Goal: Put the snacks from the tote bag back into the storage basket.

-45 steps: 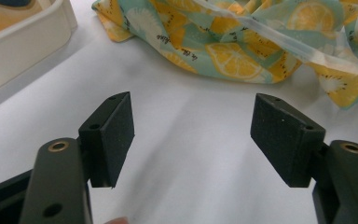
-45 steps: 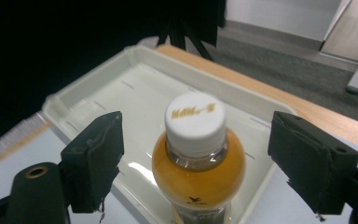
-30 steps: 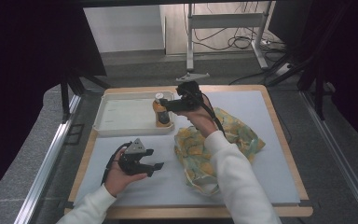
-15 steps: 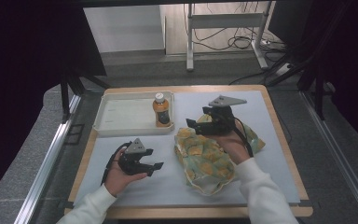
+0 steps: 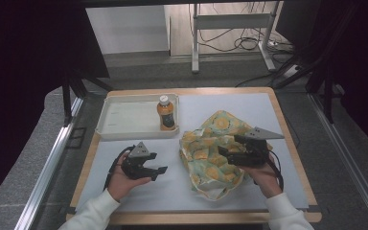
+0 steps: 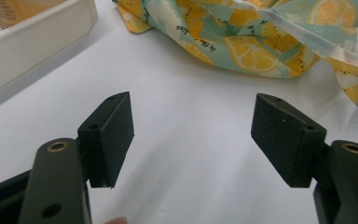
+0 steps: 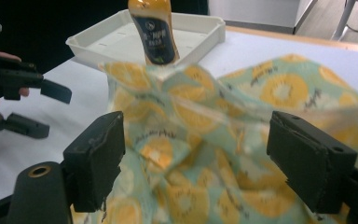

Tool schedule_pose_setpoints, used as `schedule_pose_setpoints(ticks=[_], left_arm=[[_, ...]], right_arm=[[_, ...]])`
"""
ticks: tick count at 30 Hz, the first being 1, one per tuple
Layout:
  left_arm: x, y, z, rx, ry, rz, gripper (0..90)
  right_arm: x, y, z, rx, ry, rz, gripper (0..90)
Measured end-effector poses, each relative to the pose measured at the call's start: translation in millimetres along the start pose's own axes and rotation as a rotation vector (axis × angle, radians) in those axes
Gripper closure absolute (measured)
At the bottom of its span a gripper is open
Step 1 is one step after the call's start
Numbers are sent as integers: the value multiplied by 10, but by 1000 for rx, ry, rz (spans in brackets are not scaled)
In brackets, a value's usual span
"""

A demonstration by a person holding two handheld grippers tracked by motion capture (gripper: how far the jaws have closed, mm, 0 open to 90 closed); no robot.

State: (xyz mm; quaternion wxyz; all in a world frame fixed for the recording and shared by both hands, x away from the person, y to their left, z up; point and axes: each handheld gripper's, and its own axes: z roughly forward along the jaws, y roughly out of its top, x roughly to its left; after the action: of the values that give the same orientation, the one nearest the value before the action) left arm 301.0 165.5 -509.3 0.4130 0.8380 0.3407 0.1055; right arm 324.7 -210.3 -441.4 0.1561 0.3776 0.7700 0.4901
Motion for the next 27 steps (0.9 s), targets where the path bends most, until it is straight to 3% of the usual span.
schedule_pose_setpoints(ticks=[5,27], left_arm=[[2,-3,7,4,2,-1,298],[14,-18,1,6,8,-1,298]], right_arm=[[-73,-145,-34,4,-5,27,196],[-120,-209,2,5,-36,23,196]])
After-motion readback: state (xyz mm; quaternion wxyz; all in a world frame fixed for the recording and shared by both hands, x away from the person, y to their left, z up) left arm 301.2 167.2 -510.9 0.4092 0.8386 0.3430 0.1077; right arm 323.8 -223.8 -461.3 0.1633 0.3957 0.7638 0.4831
